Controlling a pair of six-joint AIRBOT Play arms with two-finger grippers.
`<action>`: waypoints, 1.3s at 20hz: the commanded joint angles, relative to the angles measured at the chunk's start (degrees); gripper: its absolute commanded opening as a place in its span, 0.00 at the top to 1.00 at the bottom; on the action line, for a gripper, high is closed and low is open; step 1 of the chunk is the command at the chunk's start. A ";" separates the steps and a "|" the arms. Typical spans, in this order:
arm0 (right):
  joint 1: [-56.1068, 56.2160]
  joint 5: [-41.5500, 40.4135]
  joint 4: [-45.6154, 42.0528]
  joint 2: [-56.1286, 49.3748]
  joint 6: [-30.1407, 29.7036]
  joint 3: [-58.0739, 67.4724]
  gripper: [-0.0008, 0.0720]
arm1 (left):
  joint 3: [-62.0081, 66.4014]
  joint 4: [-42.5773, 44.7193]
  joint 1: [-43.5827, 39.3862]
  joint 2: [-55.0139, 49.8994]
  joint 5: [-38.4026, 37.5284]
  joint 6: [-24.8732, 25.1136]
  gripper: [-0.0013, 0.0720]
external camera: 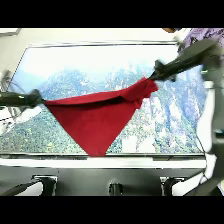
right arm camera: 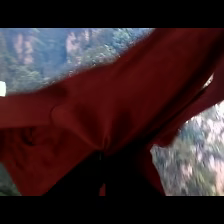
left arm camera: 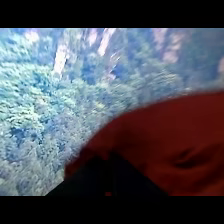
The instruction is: Fold the clothes and pants, and hang the long-sleeved shirts on hangers.
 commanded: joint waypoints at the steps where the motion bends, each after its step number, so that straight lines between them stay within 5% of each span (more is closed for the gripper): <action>1: 3.61 12.83 0.72 -13.07 0.04 0.09 0.95 | -1.81 -4.15 -3.21 -13.03 9.40 0.24 0.96; 4: 4.37 17.70 1.22 -13.94 1.33 0.13 0.92 | -0.15 -7.54 -3.17 -17.18 10.21 0.26 0.96; 6: 2.84 16.20 1.29 -12.07 0.96 0.13 0.70 | 0.26 -7.58 -2.69 -17.05 9.64 0.37 0.95; 7: 1.42 14.34 1.29 -10.58 -0.48 0.13 0.67 | 0.59 -7.58 -2.12 -16.63 8.17 0.37 0.86; 8: -0.66 11.91 1.22 -8.63 -3.02 0.13 0.66 | 0.85 -7.58 -1.11 -15.80 6.14 0.37 0.61; 10: -5.73 8.09 0.37 -4.70 -7.32 0.13 0.38 | 0.81 -7.37 1.53 -12.66 1.92 1.16 0.18; 16: -17.07 2.10 2.03 -6.19 -8.26 0.07 0.33 | -5.20 -5.92 7.78 2.86 -1.92 2.38 0.15; 26: -11.82 6.29 8.50 -19.37 -9.77 0.07 0.34 | -14.25 -8.07 7.89 10.93 -2.25 0.39 0.15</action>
